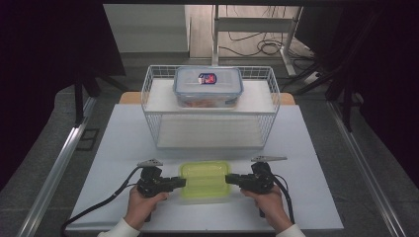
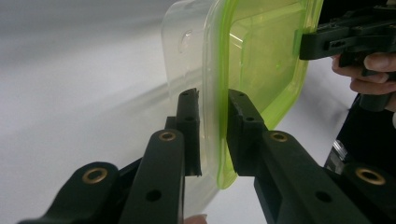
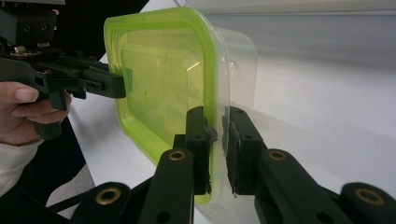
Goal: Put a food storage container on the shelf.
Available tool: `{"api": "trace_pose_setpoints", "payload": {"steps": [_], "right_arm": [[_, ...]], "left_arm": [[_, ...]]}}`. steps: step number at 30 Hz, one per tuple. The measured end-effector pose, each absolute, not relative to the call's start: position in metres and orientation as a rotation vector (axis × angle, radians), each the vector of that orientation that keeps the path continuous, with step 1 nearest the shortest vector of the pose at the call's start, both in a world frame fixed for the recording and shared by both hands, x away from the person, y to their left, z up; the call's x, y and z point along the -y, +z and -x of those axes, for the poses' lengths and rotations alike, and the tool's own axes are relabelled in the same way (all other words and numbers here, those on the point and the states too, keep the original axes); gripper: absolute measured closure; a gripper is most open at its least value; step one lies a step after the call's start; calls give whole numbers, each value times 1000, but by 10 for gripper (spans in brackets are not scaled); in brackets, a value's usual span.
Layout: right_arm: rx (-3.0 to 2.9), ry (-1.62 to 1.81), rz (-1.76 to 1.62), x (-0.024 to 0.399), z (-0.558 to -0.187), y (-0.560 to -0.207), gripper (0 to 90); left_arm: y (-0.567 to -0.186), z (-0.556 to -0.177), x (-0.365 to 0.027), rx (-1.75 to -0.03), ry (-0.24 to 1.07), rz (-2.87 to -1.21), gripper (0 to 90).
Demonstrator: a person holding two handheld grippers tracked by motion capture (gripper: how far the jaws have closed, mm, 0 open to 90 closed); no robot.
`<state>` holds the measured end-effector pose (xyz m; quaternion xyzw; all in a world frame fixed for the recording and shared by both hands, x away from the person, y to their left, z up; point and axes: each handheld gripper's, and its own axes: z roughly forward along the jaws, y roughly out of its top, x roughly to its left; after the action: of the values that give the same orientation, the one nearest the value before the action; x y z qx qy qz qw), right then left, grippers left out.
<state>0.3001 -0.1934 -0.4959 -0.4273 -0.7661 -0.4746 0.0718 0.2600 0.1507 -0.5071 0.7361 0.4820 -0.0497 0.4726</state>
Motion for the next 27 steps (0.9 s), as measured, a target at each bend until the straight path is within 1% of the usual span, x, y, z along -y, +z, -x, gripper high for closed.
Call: {"api": "trace_pose_setpoints", "payload": {"steps": [9, 19, 24, 27], "right_arm": [[2332, -1472, 1238, 190, -295, -483, 799], [2351, -1501, 1213, 190, -293, -476, 798], [2356, -1524, 1208, 191, -292, -473, 798], [2351, -1542, 1197, 192, -291, -469, 797]], "left_arm": [[-489, -253, -156, -1126, -67, -1808, 776], [-481, -250, -157, -1113, -64, -1797, 776], [-472, -246, -153, -1096, -1, -1811, 775], [-470, -246, -155, -1091, -13, -1803, 775]]}}
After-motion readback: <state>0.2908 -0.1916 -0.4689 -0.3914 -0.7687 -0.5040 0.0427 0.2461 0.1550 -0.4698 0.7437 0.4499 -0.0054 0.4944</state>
